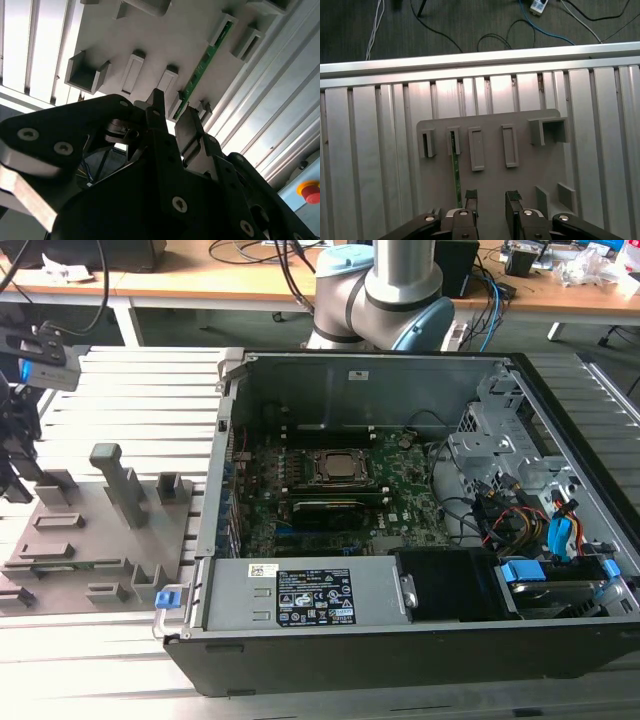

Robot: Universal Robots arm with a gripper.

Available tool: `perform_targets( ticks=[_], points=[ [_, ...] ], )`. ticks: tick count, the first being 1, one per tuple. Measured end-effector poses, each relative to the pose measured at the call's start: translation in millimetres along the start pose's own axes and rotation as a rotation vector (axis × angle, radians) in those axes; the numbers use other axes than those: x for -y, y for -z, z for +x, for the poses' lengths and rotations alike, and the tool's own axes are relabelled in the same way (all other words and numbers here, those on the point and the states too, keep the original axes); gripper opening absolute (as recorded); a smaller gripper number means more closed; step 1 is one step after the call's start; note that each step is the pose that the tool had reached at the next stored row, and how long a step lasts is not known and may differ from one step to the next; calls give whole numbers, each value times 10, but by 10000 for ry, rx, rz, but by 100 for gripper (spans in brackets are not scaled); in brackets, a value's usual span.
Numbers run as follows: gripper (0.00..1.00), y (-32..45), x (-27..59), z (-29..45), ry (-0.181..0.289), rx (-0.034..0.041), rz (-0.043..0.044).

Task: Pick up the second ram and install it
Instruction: 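Pick up the second ram and move it above second insertion slot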

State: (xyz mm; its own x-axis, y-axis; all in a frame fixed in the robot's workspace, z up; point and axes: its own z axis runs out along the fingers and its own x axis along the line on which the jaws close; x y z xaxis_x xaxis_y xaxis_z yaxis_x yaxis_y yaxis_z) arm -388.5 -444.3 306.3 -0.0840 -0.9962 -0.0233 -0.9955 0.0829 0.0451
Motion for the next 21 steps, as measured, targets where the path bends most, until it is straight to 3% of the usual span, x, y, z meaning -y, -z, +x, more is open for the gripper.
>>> perform_targets(
  ticks=[21],
  points=[
    [36, -163, 9, 25, 0, 0, 1]
  ],
)
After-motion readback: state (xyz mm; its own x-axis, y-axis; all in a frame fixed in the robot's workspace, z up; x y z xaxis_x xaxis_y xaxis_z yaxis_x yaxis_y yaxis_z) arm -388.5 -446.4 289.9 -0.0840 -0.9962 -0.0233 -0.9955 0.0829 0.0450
